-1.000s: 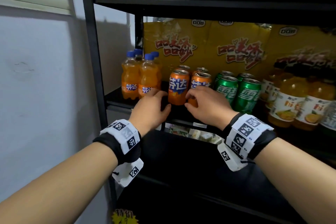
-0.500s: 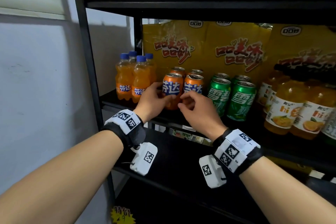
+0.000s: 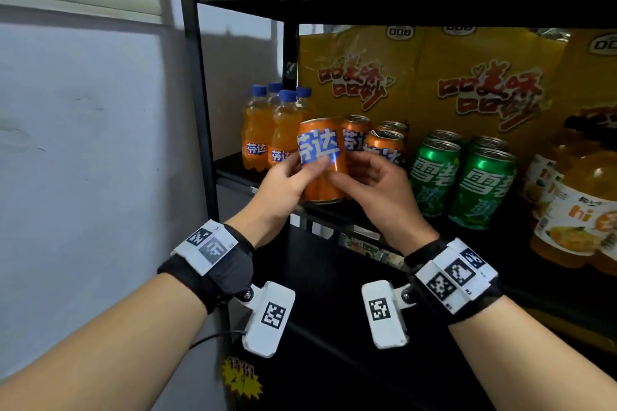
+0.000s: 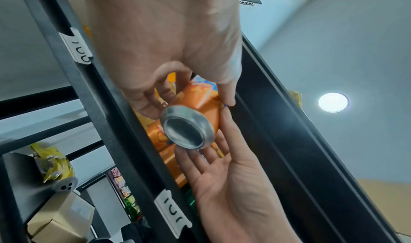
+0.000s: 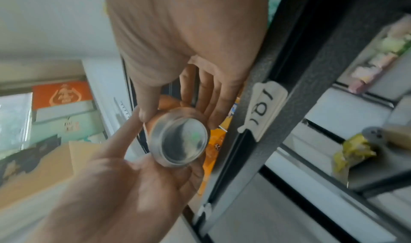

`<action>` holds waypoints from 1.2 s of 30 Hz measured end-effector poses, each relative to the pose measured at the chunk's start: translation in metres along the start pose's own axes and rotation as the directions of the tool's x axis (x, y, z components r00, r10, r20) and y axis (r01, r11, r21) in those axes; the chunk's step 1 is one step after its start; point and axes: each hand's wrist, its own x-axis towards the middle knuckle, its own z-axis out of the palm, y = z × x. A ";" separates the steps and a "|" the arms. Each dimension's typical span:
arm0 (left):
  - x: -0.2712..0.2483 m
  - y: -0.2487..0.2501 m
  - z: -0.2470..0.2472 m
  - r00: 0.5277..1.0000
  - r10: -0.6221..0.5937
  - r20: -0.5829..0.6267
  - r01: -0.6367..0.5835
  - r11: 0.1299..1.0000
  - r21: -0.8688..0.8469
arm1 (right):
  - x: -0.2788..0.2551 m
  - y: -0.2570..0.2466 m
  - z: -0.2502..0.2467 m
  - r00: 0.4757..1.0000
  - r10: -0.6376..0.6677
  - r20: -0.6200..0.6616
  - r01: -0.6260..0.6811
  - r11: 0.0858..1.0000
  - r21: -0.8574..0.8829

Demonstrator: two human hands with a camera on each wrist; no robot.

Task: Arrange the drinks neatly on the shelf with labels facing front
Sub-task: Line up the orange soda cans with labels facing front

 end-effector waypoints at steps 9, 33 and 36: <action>-0.006 0.018 -0.002 0.997 -0.052 -0.053 0.051 0.999 -0.010 | -0.001 -0.003 0.005 1.000 -0.001 -0.003 0.001 0.999 0.041; -0.030 0.027 0.000 0.998 -0.047 0.046 0.042 0.995 0.092 | -0.004 -0.021 0.002 0.997 0.004 0.080 -0.014 0.992 0.128; -0.028 0.030 0.000 0.995 -0.083 0.057 0.078 0.994 0.081 | -0.002 -0.023 -0.001 1.000 0.020 0.023 -0.023 0.991 0.129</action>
